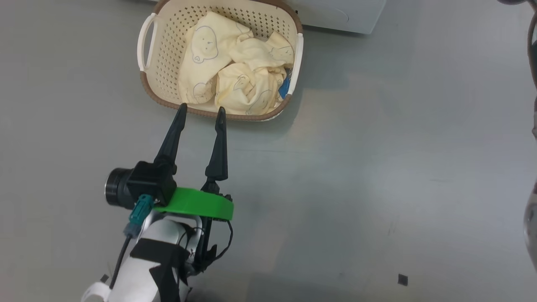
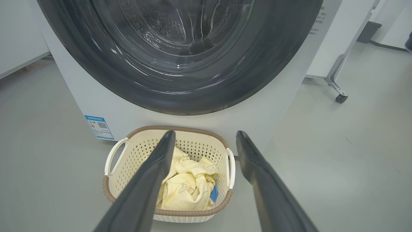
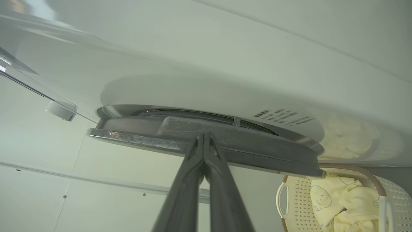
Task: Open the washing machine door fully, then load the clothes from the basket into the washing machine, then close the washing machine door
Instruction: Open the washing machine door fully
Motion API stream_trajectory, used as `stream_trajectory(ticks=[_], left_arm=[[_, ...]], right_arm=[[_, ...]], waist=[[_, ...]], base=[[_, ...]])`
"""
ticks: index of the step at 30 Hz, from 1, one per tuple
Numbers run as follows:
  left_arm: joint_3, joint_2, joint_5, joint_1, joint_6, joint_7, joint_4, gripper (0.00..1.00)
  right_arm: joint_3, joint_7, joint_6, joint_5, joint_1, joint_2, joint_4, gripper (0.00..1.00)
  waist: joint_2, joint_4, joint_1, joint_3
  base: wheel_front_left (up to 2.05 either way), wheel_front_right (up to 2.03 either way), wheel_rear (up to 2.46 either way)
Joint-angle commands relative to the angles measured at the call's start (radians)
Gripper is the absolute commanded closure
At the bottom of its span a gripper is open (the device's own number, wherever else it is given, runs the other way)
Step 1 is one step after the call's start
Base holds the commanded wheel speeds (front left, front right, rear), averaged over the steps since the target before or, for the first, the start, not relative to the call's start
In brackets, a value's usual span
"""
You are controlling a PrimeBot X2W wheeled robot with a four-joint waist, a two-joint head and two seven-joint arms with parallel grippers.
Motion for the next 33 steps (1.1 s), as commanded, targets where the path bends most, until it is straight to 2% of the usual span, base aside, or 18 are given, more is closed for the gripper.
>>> stream_trajectory(ticks=[1,9,25,33], left_arm=[[0.023,0.015,-0.009,-0.014,0.006,-0.01,-0.032,0.0],[0.004,0.015,-0.028,-0.015,0.011,-0.01,-0.032,0.0],[-0.004,0.015,-0.036,-0.028,0.012,-0.01,-0.052,0.0],[-0.02,0.015,-0.047,-0.024,0.018,-0.01,-0.056,0.0]], right_arm=[[0.01,0.017,-0.003,-0.004,-0.052,0.015,-0.02,1.0],[0.012,0.08,-0.003,0.01,-0.135,0.03,0.053,1.0],[-0.005,0.111,-0.003,0.002,-0.257,0.03,0.203,1.0],[-0.017,0.171,-0.003,0.024,-0.337,0.047,0.319,1.0]], waist=[[0.0,0.009,-0.0001,0.011],[0.0,0.04,-0.0001,0.03],[0.0,0.097,-0.0001,0.052],[0.0,0.114,-0.0001,0.064]], base=[[0.0,0.0,0.0],[0.0,0.0,0.0],[0.0,0.0,0.0],[0.0,0.0,0.0]])
